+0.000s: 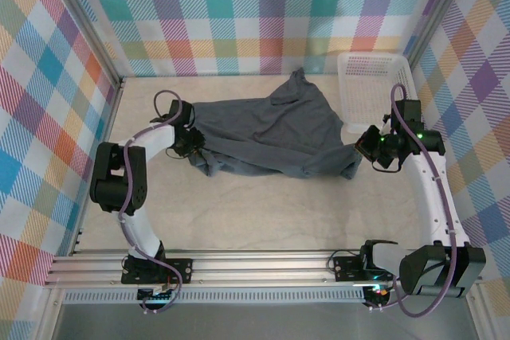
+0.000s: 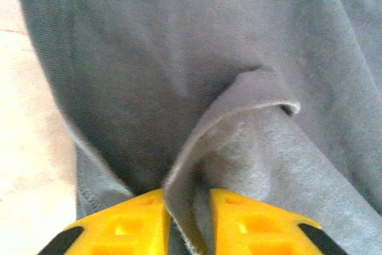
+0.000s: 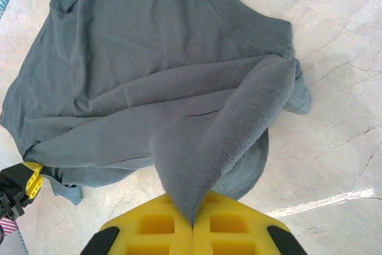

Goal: Fold the inside-out t-shirt

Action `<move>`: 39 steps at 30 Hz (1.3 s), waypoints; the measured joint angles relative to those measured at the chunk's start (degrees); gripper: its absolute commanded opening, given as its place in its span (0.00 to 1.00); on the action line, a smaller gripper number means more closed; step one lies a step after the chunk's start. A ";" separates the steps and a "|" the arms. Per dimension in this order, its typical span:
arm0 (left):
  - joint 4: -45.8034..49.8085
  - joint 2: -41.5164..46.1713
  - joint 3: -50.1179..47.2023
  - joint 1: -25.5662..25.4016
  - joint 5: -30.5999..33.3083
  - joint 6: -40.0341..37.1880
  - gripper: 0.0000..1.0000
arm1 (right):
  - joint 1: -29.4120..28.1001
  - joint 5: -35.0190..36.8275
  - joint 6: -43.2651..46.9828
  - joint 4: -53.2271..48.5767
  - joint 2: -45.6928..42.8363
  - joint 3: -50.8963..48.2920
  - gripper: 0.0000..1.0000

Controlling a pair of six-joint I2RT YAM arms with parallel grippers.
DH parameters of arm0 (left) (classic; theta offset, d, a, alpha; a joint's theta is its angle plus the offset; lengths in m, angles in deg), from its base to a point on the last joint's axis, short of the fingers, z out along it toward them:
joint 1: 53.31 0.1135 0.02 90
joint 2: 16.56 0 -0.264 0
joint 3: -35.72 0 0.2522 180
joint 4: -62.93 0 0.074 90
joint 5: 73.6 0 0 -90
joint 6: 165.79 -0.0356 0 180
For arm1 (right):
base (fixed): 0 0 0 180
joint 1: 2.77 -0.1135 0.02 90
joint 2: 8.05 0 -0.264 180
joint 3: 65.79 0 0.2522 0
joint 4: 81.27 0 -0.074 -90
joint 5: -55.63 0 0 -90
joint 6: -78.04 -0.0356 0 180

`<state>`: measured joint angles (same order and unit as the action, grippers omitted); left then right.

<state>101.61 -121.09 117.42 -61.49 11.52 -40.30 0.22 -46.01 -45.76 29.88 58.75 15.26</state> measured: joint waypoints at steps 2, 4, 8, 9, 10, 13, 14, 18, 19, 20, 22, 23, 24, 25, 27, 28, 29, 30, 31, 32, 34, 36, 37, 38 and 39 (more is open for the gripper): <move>-0.07 0.00 0.02 0.31 -0.02 -0.17 0.12 | 0.00 0.00 0.00 -0.02 0.04 0.26 0.00; -0.11 0.00 0.02 0.52 -0.24 -0.35 0.12 | 0.00 -0.02 0.00 -0.02 0.11 0.66 0.00; -1.09 -0.07 0.02 0.66 -1.68 -0.35 0.17 | 0.00 -0.02 0.00 -0.02 0.11 0.87 0.00; -1.42 -0.11 0.02 0.66 -2.03 -0.26 0.18 | 0.00 -0.02 0.00 -0.02 0.11 0.87 0.00; -1.62 -0.15 0.02 0.66 -2.27 -0.13 0.18 | 0.00 -0.02 0.00 -0.02 0.11 0.90 0.00; -2.43 -0.39 0.02 0.74 -3.23 0.13 0.18 | 0.00 -0.02 0.00 -0.02 0.11 0.90 0.00; -2.69 -0.46 0.02 0.74 -3.48 0.15 0.18 | 0.00 0.00 0.00 -0.02 0.11 0.90 0.00; -2.86 -0.55 0.02 0.76 -4.44 0.59 0.17 | 0.00 0.00 0.00 -0.04 0.11 0.90 0.00; -2.89 -0.55 0.02 0.79 -4.74 0.74 0.17 | 0.00 0.00 0.00 -0.04 0.11 0.92 0.00; -2.84 -0.55 0.02 0.79 -4.96 0.74 0.16 | 0.00 -0.02 0.00 -0.04 0.11 0.92 0.00; -2.62 -0.55 0.02 0.79 -5.16 0.81 0.16 | 0.00 0.00 0.00 -0.04 0.11 0.92 0.00; -2.47 -0.55 0.02 0.79 -5.16 0.96 0.16 | 0.00 0.00 0.00 -0.04 0.11 0.92 0.00; -2.32 -0.55 0.02 0.79 -5.16 1.09 0.18 | 0.00 0.00 0.00 -0.04 0.11 0.92 0.00; -2.16 -0.55 0.02 0.79 -5.18 1.22 0.20 | 0.00 0.00 0.00 -0.04 0.11 0.92 0.00; -1.75 -0.55 -0.11 0.79 -5.31 2.03 0.24 | 0.00 0.00 0.00 -0.04 0.11 0.92 0.00; -1.64 -0.55 -0.31 0.79 -5.35 2.45 0.24 | 0.00 0.00 0.00 -0.04 0.11 0.92 0.00; -1.31 -0.55 -0.50 0.79 -5.38 2.71 0.24 | 0.00 0.00 0.00 -0.04 0.11 0.92 0.00; -1.22 -0.55 -0.85 0.79 -5.38 2.89 0.24 | 0.00 0.00 0.00 -0.04 0.11 0.92 0.00; -1.05 -0.55 -1.07 0.79 -5.38 2.97 0.23 | 0.00 0.00 0.00 -0.04 0.11 0.92 0.00; -0.83 -0.55 -1.16 0.79 -5.40 3.15 0.19 | 0.00 0.00 0.00 -0.04 0.11 0.92 0.00; -0.94 -0.55 -1.16 0.79 -5.42 3.54 0.11 | 0.00 0.00 0.00 -0.04 0.11 0.92 0.00; -0.92 -0.55 -1.16 0.79 -5.46 3.93 0.03 | 0.00 0.00 0.00 -0.04 0.11 0.92 0.00; -0.90 -0.55 -1.16 0.79 -5.55 4.00 0.00 | 0.00 0.00 0.00 -0.04 0.11 0.92 0.00; -0.94 -0.55 -1.16 0.79 -5.64 4.17 0.00 | 0.00 0.00 0.00 -0.04 0.11 0.92 0.00; -0.92 -0.52 -1.14 0.79 -5.64 4.13 0.00 | 0.00 0.00 0.00 -0.04 0.11 0.92 0.00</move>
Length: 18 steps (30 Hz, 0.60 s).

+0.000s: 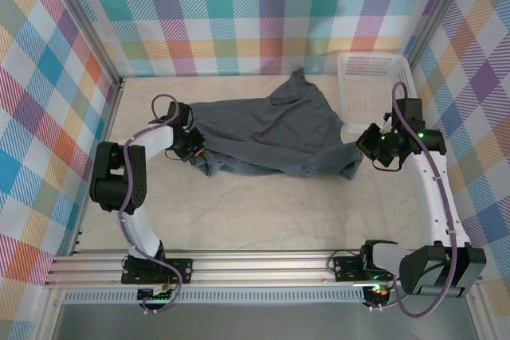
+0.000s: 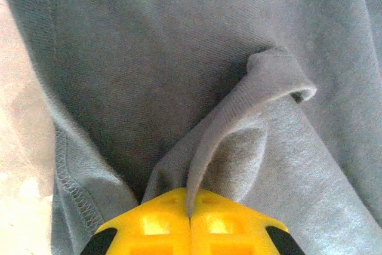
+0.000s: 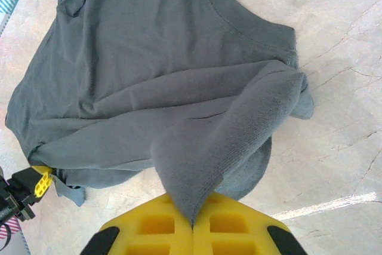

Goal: Fold the inside-out t-shirt

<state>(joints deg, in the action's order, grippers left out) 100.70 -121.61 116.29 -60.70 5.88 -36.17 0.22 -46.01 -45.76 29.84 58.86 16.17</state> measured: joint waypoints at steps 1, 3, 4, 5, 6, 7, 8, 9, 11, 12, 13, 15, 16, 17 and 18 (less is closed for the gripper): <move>0.09 0.00 0.07 0.00 0.00 0.02 0.00 | 0.00 0.00 0.00 0.00 0.00 0.00 0.00; 1.57 0.17 1.11 0.00 0.04 -0.20 0.00 | 0.00 0.02 -0.09 -0.33 0.00 0.42 0.00; 2.99 0.46 2.25 0.00 0.24 -0.55 0.00 | 0.00 0.04 -0.24 -0.79 0.11 1.38 0.00; 5.25 1.01 4.66 0.00 0.74 -1.25 0.00 | 0.00 0.22 -0.28 -1.75 0.59 3.65 0.00; 7.76 1.68 8.26 0.00 1.49 -2.16 0.00 | 0.00 0.59 -0.48 -2.95 1.86 8.22 0.00; 10.08 2.29 12.72 0.00 2.23 -3.30 0.00 | 0.00 0.92 -0.59 -3.52 3.37 12.83 0.00; 12.11 2.89 19.91 0.02 3.06 -4.76 0.00 | 0.00 1.49 -0.96 -4.35 6.32 21.51 0.00; 13.40 3.15 27.82 0.04 4.00 -6.25 0.00 | 0.00 2.10 -1.11 -3.82 9.51 30.47 0.00; 12.90 4.04 44.17 0.11 6.03 -9.51 0.00 | -0.04 4.72 -1.33 -1.38 15.91 49.00 0.00; 12.46 5.44 51.12 0.35 7.45 -11.08 0.00 | -0.04 6.47 -1.38 0.24 18.34 56.92 0.00; 12.15 7.23 55.71 0.63 8.59 -12.50 0.00 | -0.04 7.89 -1.44 1.77 19.52 61.79 0.00; 12.07 13.40 62.51 2.05 10.82 -15.13 0.00 | 0.00 10.82 -1.60 4.79 19.45 67.63 0.00; 12.09 16.28 63.82 2.84 11.56 -15.98 0.00 | 0.00 11.56 -1.73 5.75 18.69 68.28 0.00; 12.09 19.61 64.81 3.91 12.37 -17.00 0.00 | -0.02 12.17 -1.75 6.75 17.70 68.43 0.00; 12.15 22.32 65.26 4.87 13.16 -17.84 0.00 | -0.02 12.48 -1.75 7.54 16.96 68.43 0.00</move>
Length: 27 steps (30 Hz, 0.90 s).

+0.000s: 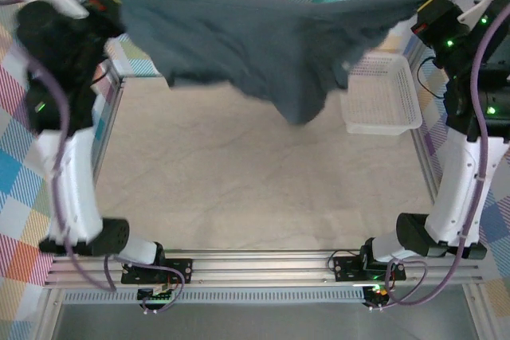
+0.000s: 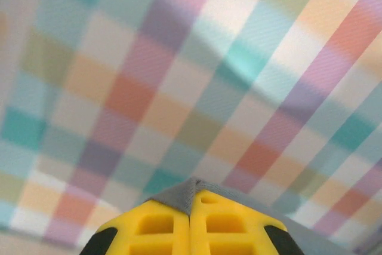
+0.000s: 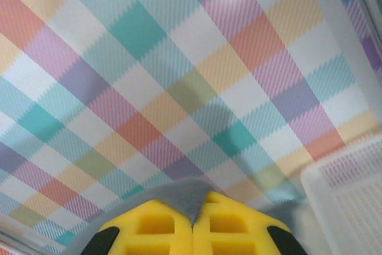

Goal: Fold the inside-out t-shirt

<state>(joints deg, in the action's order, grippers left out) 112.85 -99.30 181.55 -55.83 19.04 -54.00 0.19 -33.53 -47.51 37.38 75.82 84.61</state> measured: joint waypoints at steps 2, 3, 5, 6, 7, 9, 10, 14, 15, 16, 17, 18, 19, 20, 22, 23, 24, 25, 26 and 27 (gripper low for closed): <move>0.02 4.26 0.72 0.96 0.68 -1.05 0.00 | 0.02 0.26 0.02 1.60 -0.52 0.31 0.00; -0.04 5.66 0.96 1.14 0.68 -1.51 0.00 | 0.00 0.24 0.07 2.45 -0.46 0.68 0.00; -0.04 6.99 0.92 1.14 0.33 -1.99 0.00 | 0.00 0.24 0.39 3.87 -0.20 1.31 0.00; -0.02 7.04 0.94 1.14 0.13 -2.14 0.00 | 0.00 0.26 0.66 4.50 -0.07 1.81 0.00; 0.22 6.75 1.01 1.14 0.00 -2.16 0.00 | -0.02 0.26 0.96 5.03 -0.02 2.19 0.00; 1.64 5.79 1.97 1.14 -0.20 -2.14 0.00 | -0.04 0.35 1.79 6.21 -0.15 3.39 0.00; 1.88 5.25 2.40 1.14 -0.42 -2.12 0.00 | -0.02 0.46 1.99 6.99 -0.42 3.82 0.00; 3.19 3.58 2.80 1.14 -1.81 -1.88 0.00 | -0.02 0.04 2.14 10.32 -2.69 4.74 0.00; 3.28 3.58 2.82 1.14 -2.16 -1.81 0.00 | -0.02 -0.20 2.14 11.13 -3.23 5.27 0.00; 3.39 3.63 3.04 1.14 -2.43 -1.68 0.00 | -0.02 -0.39 2.10 11.89 -3.58 5.70 0.00; 3.37 3.67 3.34 1.14 -2.62 -1.68 0.00 | -0.02 -0.46 1.99 12.70 -3.93 6.12 0.00; 3.32 3.67 3.69 1.14 -2.69 -1.68 0.00 | -0.02 -0.50 1.95 13.53 -4.11 6.43 0.00; 3.26 3.58 3.93 1.14 -2.62 -1.68 0.00 | -0.02 -0.46 1.95 14.23 -4.04 6.54 0.00; 2.84 3.41 4.09 1.14 -2.54 -1.70 0.00 | -0.02 -0.42 1.92 15.06 -3.93 6.62 0.00; 2.10 1.81 4.61 1.14 -2.32 -1.92 0.00 | -0.02 -0.55 1.81 16.46 -3.17 6.78 0.00; 1.51 0.87 5.01 1.14 -2.10 -1.95 0.00 | -0.02 -0.85 1.73 17.27 -2.14 7.06 0.00; 0.70 -0.59 5.57 1.14 -2.05 -1.97 0.00 | -0.02 -1.09 1.66 18.08 -0.63 7.50 0.00; -0.22 -2.19 5.95 1.14 -2.05 -1.95 0.00 | -0.02 -1.40 1.51 18.78 1.03 8.11 0.00; -1.33 -4.31 6.32 1.14 -2.08 -1.90 0.00 | -0.02 -1.95 1.29 19.50 3.82 9.42 0.00; -2.45 -6.71 6.80 1.14 -2.14 -1.88 0.00 | -0.04 -2.49 1.05 20.02 6.71 11.08 0.00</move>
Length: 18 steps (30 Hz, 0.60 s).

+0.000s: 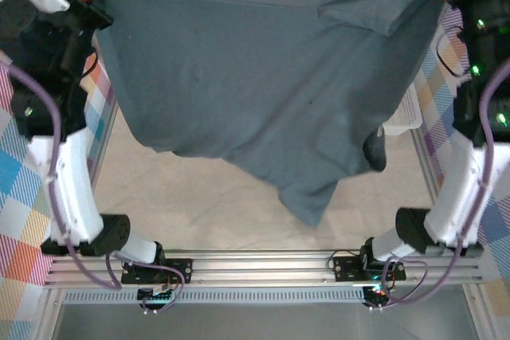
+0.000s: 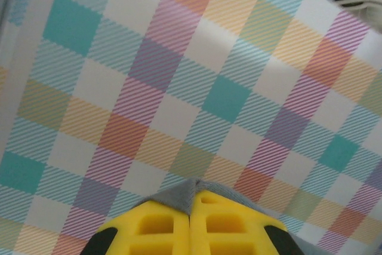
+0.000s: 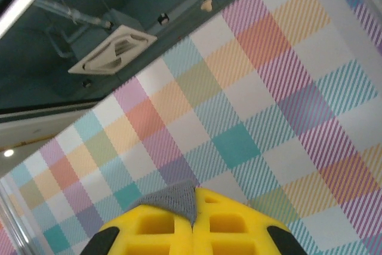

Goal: Fold the inside-out t-shirt

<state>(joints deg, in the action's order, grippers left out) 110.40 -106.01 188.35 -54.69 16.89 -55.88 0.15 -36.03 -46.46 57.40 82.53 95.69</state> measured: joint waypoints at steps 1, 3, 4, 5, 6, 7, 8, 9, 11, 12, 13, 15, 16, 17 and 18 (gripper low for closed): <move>-1.03 -2.49 0.79 0.00 -0.04 0.09 0.00 | 0.00 -0.57 -0.37 0.44 3.26 2.45 0.00; -2.67 -9.40 3.67 0.04 -0.48 0.57 0.00 | 0.02 -1.73 -1.18 1.25 11.91 9.25 0.00; -2.93 -13.00 5.11 0.09 -0.66 1.11 0.00 | 0.02 -2.25 -1.77 1.46 16.06 12.33 0.00; -2.84 -15.93 6.21 0.24 -0.87 1.64 0.00 | 0.02 -2.62 -2.36 1.92 19.41 14.56 0.00; -2.78 -18.71 6.91 0.48 -1.14 2.25 0.00 | 0.02 -2.99 -2.93 2.47 22.14 15.61 0.00; -2.38 -20.81 7.50 0.81 -1.49 2.86 0.00 | 0.00 -3.23 -3.67 2.69 23.93 15.54 0.00; -1.95 -22.21 7.91 1.09 -1.75 3.26 0.00 | 0.00 -3.34 -3.96 2.71 24.65 15.04 0.00; -1.44 -23.19 8.46 1.49 -2.03 3.54 0.00 | 0.00 -3.34 -4.09 2.80 24.81 13.86 0.00; -0.72 -23.34 9.38 2.16 -2.78 4.20 0.00 | -0.13 -3.32 -4.09 3.34 24.48 13.07 0.00; -0.74 -22.86 10.40 2.60 -3.21 4.57 0.00 | -0.28 -3.34 -4.11 3.98 23.89 13.07 0.00; -0.85 -22.21 11.08 2.91 -3.54 4.74 0.00 | -0.39 -3.37 -4.15 4.48 23.23 13.07 0.00; -0.94 -19.43 11.91 3.54 -4.09 4.96 0.00 | -0.63 -3.58 -4.76 5.27 20.50 13.07 0.00; -1.07 -18.05 11.98 3.72 -4.24 4.96 0.00 | -0.66 -3.63 -5.25 5.53 19.23 13.07 0.00; -1.18 -16.15 11.96 3.78 -4.52 4.96 0.00 | -0.66 -3.98 -5.86 5.70 17.40 13.05 0.00; -1.55 -14.47 11.80 3.78 -4.79 4.94 0.00 | -0.63 -4.33 -6.51 5.70 15.58 12.63 0.00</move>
<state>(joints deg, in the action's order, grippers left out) 108.85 -120.48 200.15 -50.91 12.11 -50.94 -0.48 -40.35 -52.97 63.11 98.12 108.32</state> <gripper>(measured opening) 0.049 0.049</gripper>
